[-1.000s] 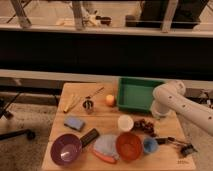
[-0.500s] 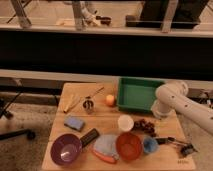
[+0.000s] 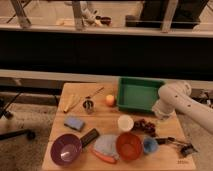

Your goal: Place grapes in purple bowl

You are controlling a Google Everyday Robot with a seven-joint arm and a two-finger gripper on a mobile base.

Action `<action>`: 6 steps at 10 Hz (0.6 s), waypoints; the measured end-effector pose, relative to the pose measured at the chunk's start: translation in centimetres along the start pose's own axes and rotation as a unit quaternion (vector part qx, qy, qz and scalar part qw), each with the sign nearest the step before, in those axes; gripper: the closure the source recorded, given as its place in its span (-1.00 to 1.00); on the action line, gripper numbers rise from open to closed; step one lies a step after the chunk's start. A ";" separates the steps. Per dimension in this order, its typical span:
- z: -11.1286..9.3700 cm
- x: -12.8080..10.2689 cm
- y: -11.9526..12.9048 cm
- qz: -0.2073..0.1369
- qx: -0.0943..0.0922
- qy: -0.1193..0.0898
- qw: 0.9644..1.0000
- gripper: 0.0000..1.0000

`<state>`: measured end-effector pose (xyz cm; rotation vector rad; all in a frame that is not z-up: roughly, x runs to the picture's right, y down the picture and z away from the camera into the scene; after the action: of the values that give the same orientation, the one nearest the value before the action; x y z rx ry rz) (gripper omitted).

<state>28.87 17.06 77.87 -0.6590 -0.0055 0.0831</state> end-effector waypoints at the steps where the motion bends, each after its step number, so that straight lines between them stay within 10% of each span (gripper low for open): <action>1: 0.0 0.1 0.1 0.000 0.000 -0.001 1.000 -0.60; 6: 0.5 0.1 0.2 -0.004 -0.004 -0.003 1.000 -0.60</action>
<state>28.95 17.53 78.09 -0.6665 -0.0145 0.0779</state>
